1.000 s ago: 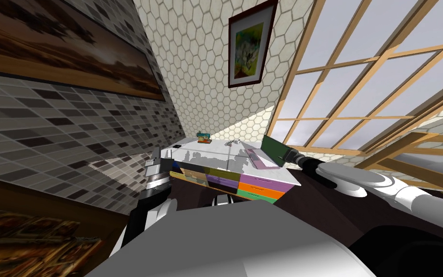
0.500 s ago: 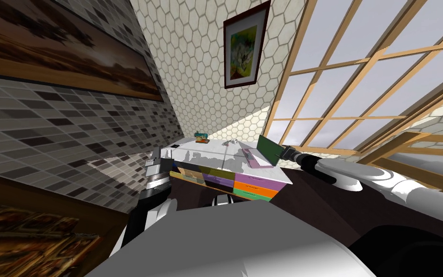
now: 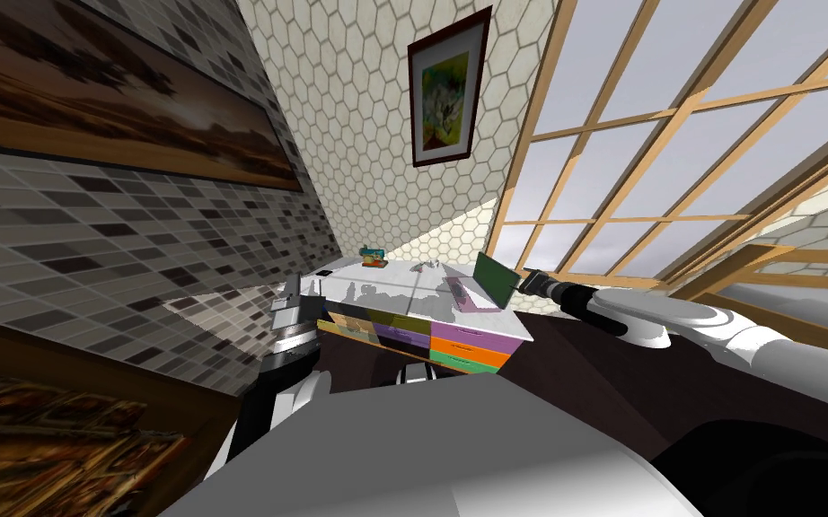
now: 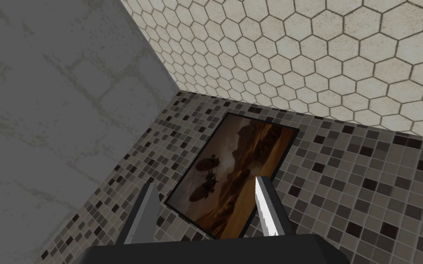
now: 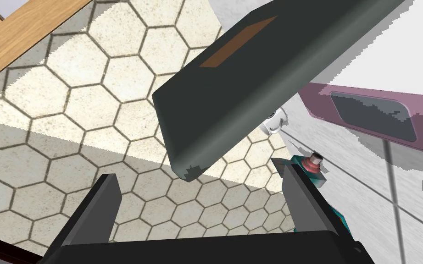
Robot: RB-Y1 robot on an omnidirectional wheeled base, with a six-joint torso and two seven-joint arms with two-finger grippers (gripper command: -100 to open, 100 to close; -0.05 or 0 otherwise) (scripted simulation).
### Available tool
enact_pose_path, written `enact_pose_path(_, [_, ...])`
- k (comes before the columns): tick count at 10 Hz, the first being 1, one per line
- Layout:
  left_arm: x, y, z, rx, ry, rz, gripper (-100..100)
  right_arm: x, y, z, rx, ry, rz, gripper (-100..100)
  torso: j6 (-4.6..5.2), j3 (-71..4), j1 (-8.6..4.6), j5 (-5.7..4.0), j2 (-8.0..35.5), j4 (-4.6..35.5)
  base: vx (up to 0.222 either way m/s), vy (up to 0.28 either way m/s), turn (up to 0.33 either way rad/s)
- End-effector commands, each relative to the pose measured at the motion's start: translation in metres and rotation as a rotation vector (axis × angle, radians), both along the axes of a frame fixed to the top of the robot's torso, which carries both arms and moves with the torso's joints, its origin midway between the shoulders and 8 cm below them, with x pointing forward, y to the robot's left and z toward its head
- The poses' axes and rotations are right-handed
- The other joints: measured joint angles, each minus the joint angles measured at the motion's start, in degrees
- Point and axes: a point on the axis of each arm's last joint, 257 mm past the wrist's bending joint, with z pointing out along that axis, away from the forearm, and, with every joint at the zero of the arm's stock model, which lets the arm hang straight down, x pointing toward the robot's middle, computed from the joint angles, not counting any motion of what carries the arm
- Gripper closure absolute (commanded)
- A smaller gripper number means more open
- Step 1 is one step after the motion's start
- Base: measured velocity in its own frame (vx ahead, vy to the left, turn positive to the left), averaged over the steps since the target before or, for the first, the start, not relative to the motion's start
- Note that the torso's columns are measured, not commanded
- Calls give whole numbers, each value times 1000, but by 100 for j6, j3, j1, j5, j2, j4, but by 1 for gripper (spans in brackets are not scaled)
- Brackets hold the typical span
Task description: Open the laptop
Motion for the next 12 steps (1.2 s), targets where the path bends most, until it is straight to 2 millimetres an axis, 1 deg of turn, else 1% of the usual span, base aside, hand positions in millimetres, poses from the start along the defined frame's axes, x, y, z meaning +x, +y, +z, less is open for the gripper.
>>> enact_pose_path(1, [0, 0, 0, 0, 0, 0, 0, 0, 0, 0, 0, 0, 0, 100, 0, 1, -1, 1, 2, 1, 0, 0, 0])
enact_pose_path(2, [0, 0, 0, 0, 0, 0, 0, -6, -9, -6, -76, 9, -13, 100, 0, 3, -12, -2, 5, 2, 21, 60, 42])
enact_pose_path(4, [0, 0, 0, 0, 0, 0, 0, -13, -17, -11, -151, 18, -25, 100, -18, -5, -3, -35, -18, -30, 5, 130, 70])
enact_pose_path(7, [0, 0, 0, 0, 0, 0, 0, -22, -28, -18, -264, 31, -39, 100, -16, -19, -63, -54, -40, -35, 22, 125, 50])
enact_pose_path(10, [0, 0, 0, 0, 0, 0, 0, -32, -37, -22, -376, 43, -51, 100, -5, -2, -46, -30, -8, -13, 9, 116, 57])
enact_pose_path(11, [0, 0, 0, 0, 0, 0, 0, -29, -35, -20, -352, 36, -49, 100, -3, -1, -41, -25, -7, -9, 8, 61, 5])
enact_pose_path(12, [0, 0, 0, 0, 0, 0, 0, -37, -41, -28, -398, 47, -63, 100, 0, 0, -53, -15, 1, 0, 5, 41, 72])
